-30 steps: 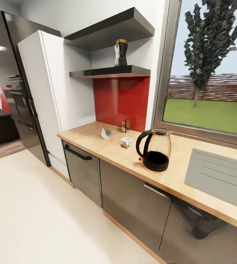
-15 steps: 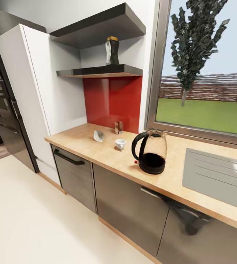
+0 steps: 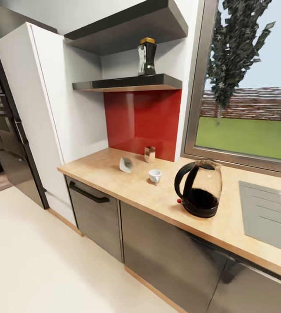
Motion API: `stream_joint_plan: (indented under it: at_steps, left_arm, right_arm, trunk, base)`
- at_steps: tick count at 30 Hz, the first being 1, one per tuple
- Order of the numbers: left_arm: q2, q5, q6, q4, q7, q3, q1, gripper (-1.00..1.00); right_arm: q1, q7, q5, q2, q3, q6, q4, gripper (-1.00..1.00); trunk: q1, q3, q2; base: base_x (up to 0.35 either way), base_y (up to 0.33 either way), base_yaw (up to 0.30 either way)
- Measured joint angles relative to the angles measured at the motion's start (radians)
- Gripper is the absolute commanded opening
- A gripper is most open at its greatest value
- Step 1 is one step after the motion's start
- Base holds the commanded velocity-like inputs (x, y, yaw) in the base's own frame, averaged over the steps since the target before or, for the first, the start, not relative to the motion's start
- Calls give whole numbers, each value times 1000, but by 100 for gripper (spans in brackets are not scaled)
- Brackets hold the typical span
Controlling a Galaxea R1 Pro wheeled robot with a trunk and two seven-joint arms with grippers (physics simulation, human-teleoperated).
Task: Set up a coffee station on the kitchen countertop: keep the coffee maker on the countertop, move the bottle of coffee from the kitchen shelf to the counter next to the coffee maker, place a paper coffee filter on top of the coffee maker, put the saucer next to the coffee maker with the coffee cup on the saucer, and place the electric kettle next to the coffee maker.
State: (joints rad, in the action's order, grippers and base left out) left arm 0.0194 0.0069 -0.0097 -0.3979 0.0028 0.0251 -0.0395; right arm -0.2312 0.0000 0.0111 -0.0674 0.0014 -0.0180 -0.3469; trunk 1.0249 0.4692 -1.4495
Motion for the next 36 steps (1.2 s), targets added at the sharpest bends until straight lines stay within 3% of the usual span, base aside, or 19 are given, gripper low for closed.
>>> stream_joint_plan:
  at_steps: [14, 36]
  left_arm:
    - [0, 0, 0, 0, 0, 0, 0, 100]
    - [-1, 0, 0, 0, 0, 0, 0, 100]
  right_arm:
    - [0, 0, 0, 0, 1, 0, 0, 100]
    - [0, 0, 0, 0, 1, 0, 0, 100]
  trunk:
    - [0, 0, 0]
    - [0, 0, 0]
  base:
    - [46, 303, 0]
    - [186, 291, 0]
